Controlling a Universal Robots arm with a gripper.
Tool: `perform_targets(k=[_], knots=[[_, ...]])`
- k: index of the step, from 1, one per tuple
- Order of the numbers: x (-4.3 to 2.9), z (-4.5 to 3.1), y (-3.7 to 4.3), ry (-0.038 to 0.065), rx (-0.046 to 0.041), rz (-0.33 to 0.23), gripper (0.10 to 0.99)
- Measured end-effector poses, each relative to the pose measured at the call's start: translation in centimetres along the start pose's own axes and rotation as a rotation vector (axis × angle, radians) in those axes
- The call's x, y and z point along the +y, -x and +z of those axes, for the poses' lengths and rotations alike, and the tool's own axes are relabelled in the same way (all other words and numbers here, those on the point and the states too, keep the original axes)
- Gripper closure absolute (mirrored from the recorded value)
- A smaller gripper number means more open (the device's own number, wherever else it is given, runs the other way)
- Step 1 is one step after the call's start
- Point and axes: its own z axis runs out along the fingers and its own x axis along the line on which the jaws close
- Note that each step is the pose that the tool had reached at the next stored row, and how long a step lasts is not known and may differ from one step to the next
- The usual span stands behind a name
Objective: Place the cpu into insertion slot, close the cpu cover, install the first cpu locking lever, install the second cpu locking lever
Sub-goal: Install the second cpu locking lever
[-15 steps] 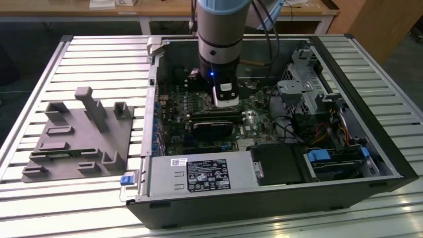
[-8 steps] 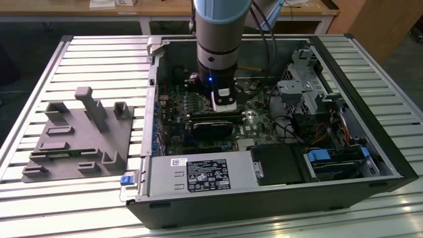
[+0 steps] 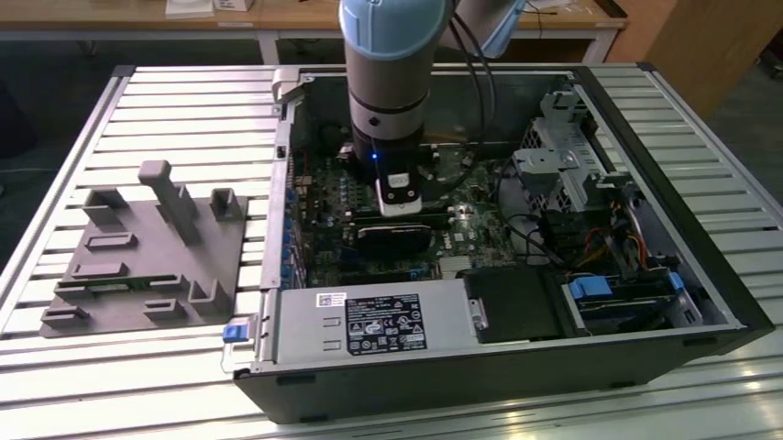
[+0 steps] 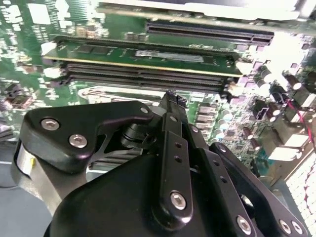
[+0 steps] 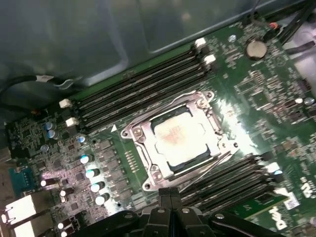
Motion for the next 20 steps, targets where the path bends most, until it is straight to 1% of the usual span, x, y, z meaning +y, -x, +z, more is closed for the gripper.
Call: perform_targets(k=[4,6,7,11,12,20], knots=[[-0.20,0.56,-0.15,0.001,0.0007,0.000,0.980],[-0.29,0.78,-0.21,0.004,0.0022,0.000,0.980],[-0.33,0.83,-0.27,0.010,0.0051,0.000,0.980],[-0.40,0.96,-0.34,0.039,0.0195,0.002,0.980],[-0.41,0.99,-0.34,0.044,0.0217,0.002,0.980],[-0.62,1.49,-0.32,0.057,0.0281,0.003,0.980]])
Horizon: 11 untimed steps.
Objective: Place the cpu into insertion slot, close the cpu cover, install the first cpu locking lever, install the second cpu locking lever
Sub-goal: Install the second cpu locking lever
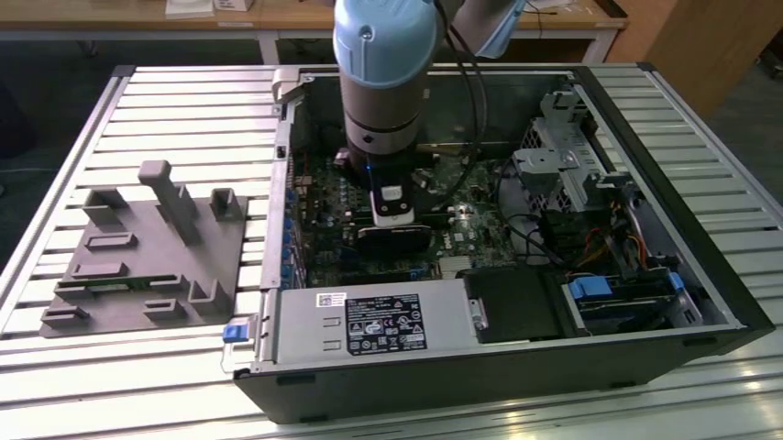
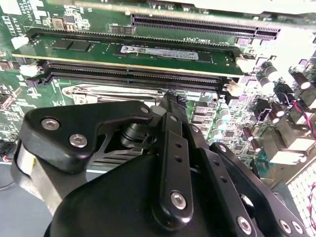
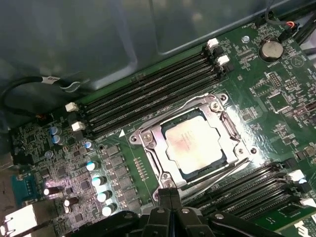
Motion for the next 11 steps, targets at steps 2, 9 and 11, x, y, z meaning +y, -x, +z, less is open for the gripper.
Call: perform_targets(k=[2,9,11], knots=[[-0.07,0.10,0.01,0.004,0.0021,0.000,0.980],[-0.21,0.22,0.04,0.028,0.0136,0.001,0.980],[-0.29,0.34,0.06,0.030,0.0146,0.002,0.980]])
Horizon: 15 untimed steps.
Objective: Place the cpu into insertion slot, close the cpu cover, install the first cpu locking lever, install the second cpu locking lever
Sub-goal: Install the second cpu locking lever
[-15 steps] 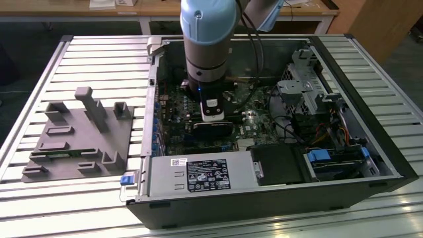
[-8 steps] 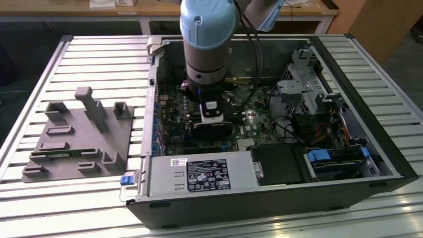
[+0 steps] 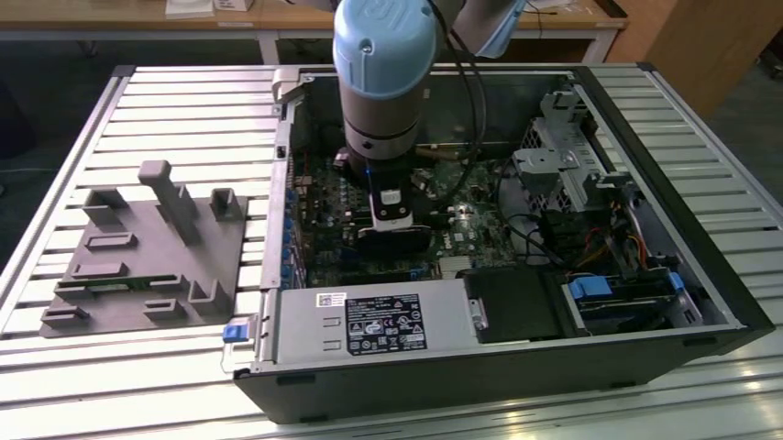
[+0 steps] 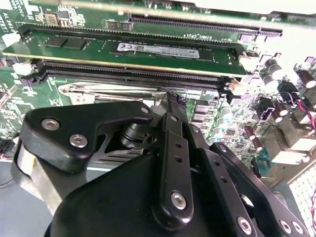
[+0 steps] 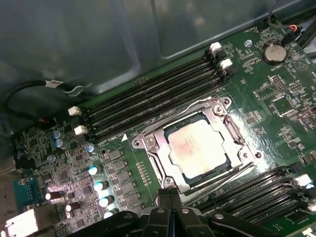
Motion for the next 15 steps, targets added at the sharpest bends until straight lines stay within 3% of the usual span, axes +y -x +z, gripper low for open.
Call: perform_targets(k=[8,15], knots=[[-0.15,0.06,0.06,0.004,0.0022,0.000,0.980],[0.54,-2.31,-0.17,0.004,0.0023,0.000,0.980]])
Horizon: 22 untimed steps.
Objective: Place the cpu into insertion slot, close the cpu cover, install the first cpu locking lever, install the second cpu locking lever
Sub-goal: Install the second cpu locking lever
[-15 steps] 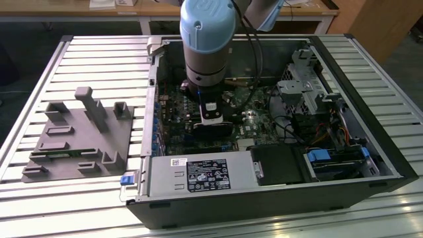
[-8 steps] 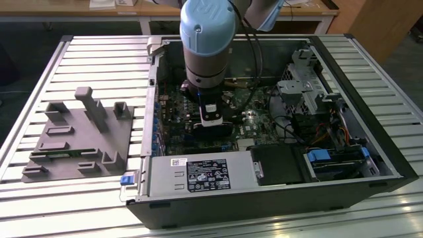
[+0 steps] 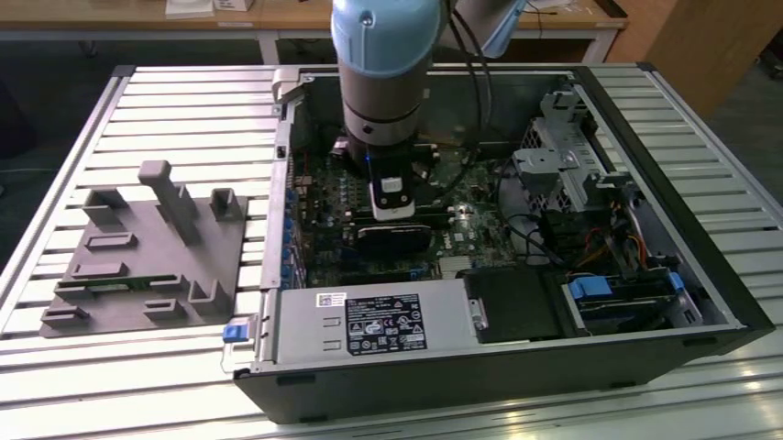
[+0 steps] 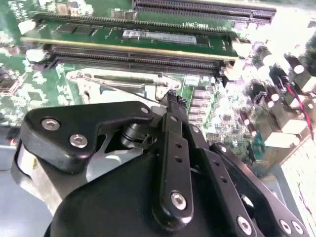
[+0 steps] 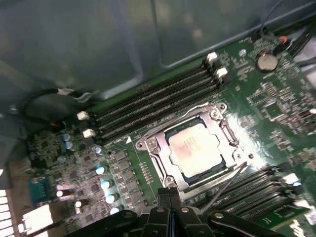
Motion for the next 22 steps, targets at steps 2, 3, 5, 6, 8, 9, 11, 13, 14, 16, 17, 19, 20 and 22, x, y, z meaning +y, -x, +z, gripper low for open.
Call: perform_targets(k=[2,3,5,6,8,9,11,13,14,16,17,19,20,22], knots=[[0.22,-0.73,-0.07,0.000,0.0000,0.000,0.980],[0.32,-1.07,-0.10,0.000,0.0000,0.000,0.980],[0.52,-1.75,-0.17,0.000,0.0000,0.000,0.980],[0.62,-2.06,-0.20,0.000,0.0000,0.000,0.980],[0.80,-2.68,-0.25,0.000,0.0001,0.000,0.980],[0.89,-2.96,-0.27,0.000,0.0001,0.000,0.980],[1.04,-3.40,-0.28,-0.001,-0.0004,0.000,0.980],[1.18,-3.55,-0.12,-0.010,-0.0047,-0.001,0.980],[1.27,-3.57,0.05,-0.015,-0.0061,0.000,0.980],[1.53,-3.55,0.58,-0.021,-0.0053,0.000,0.980],[1.66,-3.54,0.84,-0.023,-0.0043,0.001,0.980],[1.87,-3.52,1.31,-0.027,-0.0020,0.002,0.980],[1.93,-3.52,1.49,-0.028,-0.0010,0.002,0.980],[1.97,-3.53,1.74,-0.029,0.0007,0.003,0.980]])
